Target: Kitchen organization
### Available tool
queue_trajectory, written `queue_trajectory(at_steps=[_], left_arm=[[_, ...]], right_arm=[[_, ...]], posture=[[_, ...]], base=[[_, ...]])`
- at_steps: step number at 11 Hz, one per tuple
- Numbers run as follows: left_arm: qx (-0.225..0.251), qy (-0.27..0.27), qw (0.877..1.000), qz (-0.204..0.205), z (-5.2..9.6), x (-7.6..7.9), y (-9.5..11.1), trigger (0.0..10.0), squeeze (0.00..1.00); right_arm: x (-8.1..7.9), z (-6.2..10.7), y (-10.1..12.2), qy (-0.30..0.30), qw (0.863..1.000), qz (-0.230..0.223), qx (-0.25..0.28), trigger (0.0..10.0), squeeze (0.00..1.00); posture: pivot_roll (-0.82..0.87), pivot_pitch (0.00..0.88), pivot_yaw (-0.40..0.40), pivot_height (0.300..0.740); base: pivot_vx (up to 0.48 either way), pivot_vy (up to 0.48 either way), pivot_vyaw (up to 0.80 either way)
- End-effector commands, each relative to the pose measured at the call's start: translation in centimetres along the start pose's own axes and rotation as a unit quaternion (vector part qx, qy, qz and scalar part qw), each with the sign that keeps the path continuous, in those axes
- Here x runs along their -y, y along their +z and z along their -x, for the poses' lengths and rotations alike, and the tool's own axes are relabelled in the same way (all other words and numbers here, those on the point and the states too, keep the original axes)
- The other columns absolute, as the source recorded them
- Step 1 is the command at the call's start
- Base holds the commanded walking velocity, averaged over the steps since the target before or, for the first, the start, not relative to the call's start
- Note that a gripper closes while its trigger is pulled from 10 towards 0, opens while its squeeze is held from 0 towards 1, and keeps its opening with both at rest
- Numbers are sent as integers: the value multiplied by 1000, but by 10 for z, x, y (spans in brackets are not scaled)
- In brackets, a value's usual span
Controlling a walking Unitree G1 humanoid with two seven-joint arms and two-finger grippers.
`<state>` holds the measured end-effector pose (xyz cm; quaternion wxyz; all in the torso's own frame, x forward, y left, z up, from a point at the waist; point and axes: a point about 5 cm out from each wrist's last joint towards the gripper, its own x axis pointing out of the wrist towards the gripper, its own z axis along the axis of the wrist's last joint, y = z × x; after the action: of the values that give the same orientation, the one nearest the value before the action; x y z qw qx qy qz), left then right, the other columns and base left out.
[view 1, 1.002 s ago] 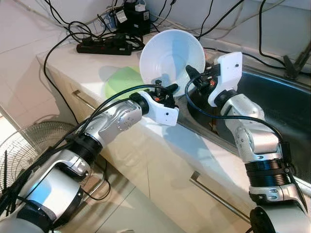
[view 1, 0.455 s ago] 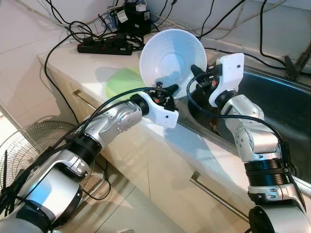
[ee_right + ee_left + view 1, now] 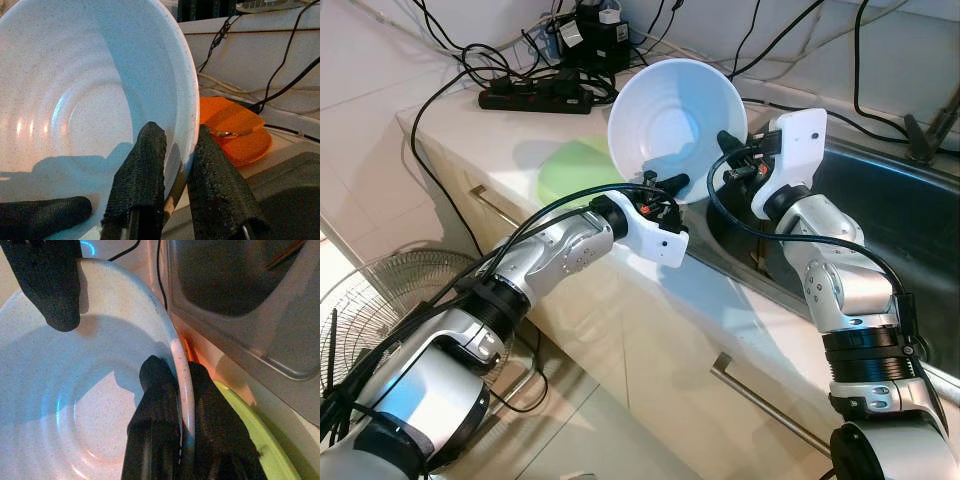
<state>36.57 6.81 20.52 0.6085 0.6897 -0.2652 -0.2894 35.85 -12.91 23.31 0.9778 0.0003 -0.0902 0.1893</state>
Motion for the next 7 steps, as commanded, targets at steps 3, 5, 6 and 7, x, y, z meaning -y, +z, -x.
queue_trajectory(at_steps=[3, 5, 6, 7], left_arm=[[11, 43, 999, -22, -2, -26, -1, 10000, 1000], [19, 53, 998, -16, -2, -27, 2, 10000, 1000], [23, 56, 998, -14, -2, -28, 3, 10000, 1000], [25, 60, 998, -13, -2, -29, 4, 10000, 1000]], right_arm=[[-4, -2, -8, 5, 1000, 13, -26, 0, 0], [1, -2, -12, -15, 999, 9, -32, 0, 0], [1, -2, -12, -18, 999, 8, -34, 0, 0], [2, -2, -13, -23, 999, 7, -36, 0, 0]], posture=[[155, 0, 28, 740], [158, 0, 26, 740], [159, 0, 26, 740], [159, 0, 26, 740]], base=[[0, 0, 0], [0, 0, 0], [0, 0, 0], [0, 0, 0]])
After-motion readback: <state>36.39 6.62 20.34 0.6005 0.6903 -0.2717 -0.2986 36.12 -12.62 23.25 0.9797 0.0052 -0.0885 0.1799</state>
